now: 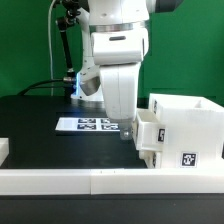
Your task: Assemble drawer
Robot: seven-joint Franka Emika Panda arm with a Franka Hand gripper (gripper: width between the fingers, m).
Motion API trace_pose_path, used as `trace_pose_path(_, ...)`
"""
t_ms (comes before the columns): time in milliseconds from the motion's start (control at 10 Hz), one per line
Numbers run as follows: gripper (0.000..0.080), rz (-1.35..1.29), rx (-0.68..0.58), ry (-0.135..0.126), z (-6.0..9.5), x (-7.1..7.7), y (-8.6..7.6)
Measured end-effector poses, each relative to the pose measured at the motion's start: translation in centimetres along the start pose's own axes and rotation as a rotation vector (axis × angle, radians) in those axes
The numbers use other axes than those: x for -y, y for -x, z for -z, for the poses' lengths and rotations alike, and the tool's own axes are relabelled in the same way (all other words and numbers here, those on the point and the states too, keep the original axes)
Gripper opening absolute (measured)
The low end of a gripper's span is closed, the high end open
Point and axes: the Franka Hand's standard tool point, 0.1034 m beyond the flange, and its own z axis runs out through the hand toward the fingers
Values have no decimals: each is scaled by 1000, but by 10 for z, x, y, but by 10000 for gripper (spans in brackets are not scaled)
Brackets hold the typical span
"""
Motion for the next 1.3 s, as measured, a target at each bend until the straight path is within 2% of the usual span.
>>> trace_pose_path(200, 649, 142, -5, -7, -3, 1, -1)
trace_pose_path(700, 649, 160, -5, -12, -5, 3, -3)
trace_pose_path(800, 649, 181, -10, -16, -6, 4, -10)
trace_pose_path(900, 649, 195, -14, -30, -9, 8, -19)
trace_pose_path(1100, 649, 184, -15, -33, -12, 11, -32)
trace_pose_path(1300, 649, 180, -15, -22, -12, 9, -29)
